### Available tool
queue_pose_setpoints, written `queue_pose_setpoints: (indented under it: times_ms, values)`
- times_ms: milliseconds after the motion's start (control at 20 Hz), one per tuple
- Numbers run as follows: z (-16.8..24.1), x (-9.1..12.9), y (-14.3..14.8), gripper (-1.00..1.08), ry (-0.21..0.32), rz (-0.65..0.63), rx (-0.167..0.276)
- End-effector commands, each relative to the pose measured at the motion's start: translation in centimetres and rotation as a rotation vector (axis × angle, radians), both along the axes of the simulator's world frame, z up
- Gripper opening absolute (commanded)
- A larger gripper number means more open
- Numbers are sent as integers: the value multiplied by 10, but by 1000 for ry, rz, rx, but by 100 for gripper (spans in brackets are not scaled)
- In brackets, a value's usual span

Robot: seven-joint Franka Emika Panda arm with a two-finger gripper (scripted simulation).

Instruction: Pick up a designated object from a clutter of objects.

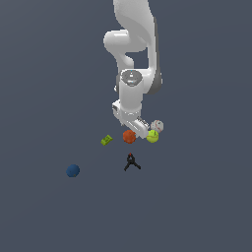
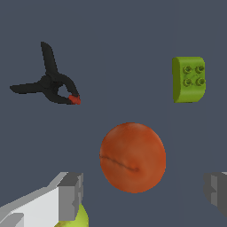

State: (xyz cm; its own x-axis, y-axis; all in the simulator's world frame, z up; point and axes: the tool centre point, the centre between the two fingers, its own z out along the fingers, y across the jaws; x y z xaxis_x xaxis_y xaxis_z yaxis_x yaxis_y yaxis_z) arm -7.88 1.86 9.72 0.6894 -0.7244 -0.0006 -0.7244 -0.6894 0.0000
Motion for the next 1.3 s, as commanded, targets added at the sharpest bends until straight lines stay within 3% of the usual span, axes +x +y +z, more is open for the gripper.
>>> queue_pose_setpoints:
  times_ms: [0,800,850,1250]
  values:
    - [-2,0,0,100,0,0,0]
    - [-47,-1,0,100,0,-5,-1]
    - [-47,-1,0,-100,0,-5,-1]
    - [-47,-1,0,-100,0,-5,-1]
